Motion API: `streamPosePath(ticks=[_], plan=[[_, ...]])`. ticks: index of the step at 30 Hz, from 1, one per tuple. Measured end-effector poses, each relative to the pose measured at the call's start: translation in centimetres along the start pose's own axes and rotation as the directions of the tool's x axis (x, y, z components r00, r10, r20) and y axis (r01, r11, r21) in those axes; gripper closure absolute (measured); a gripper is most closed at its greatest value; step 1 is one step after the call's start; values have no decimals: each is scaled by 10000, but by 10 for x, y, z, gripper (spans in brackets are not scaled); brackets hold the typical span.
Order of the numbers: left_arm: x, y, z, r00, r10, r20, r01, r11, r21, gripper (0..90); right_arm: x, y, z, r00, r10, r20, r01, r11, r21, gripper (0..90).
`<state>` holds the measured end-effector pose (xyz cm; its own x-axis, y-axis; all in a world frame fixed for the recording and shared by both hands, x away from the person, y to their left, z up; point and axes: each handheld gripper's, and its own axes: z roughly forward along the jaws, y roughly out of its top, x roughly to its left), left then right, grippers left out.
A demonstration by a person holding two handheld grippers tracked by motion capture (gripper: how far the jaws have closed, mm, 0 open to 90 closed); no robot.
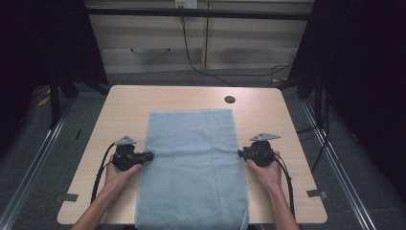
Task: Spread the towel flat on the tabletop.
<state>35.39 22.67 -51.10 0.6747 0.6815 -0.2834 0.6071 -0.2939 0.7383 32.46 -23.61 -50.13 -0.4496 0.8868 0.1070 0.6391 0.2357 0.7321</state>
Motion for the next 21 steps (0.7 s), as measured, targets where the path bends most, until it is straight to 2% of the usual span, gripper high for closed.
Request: streamPosePath(ticks=[2, 3, 4, 5, 7, 8, 10, 11, 14, 15, 20, 21], plan=[[-1, 1, 0, 9997, -250, 34, 250, 9997, 28, 728, 5, 4, -2, 9996, -176, -233, 169, 9993, -319, 655], [-2, 3, 0, 9999, -127, 82, 127, 9999, 58, 703, 8, 7, -2, 9991, -312, -296, 302, 9989, -366, 653], [-3, 4, 1, 10000, 34, 58, -35, 9999, 129, 695, 14, 14, 0, 9970, -537, -553, 523, 9983, -274, 651], [-3, 5, 0, 10000, 39, 29, -39, 10000, -13, 695, 14, 14, 0, 9970, -537, -553, 523, 9983, -274, 651], [2, 9, -2, 9987, -494, 150, 502, 9971, -566, 679, 18, 19, 4, 9950, -690, -717, 675, 9974, -237, 644], [5, 11, -2, 9981, -608, 117, 612, 9973, -407, 674, 19, 21, 7, 9950, -642, -769, 630, 9978, -183, 632], [8, 12, 3, 9986, -486, -229, 486, 9988, -26, 659, 21, 21, 18, 9947, -610, -831, 618, 9981, 67, 593], [9, 11, 4, 9986, -428, -324, 429, 9991, 45, 659, 21, 21, 18, 9947, -610, -831, 618, 9981, 67, 593], [6, 7, 5, 9991, -76, -427, 69, 9999, -145, 687, 24, 16, 25, 9941, -783, -757, 818, 9957, 445, 583], [5, 6, 4, 9988, 198, -457, -203, 9997, -98, 692, 26, 13, 24, 9936, -880, -712, 903, 9955, 295, 583], [1, 2, 0, 9991, 394, -158, -392, 9992, 99, 732, 32, 4, 13, 9907, -1217, -605, 1248, 9909, 500, 588], [-1, 1, -1, 9989, 465, -103, -464, 9989, 120, 733, 34, -2, 7, 9894, -1254, -729, 1289, 9906, 461, 588]])
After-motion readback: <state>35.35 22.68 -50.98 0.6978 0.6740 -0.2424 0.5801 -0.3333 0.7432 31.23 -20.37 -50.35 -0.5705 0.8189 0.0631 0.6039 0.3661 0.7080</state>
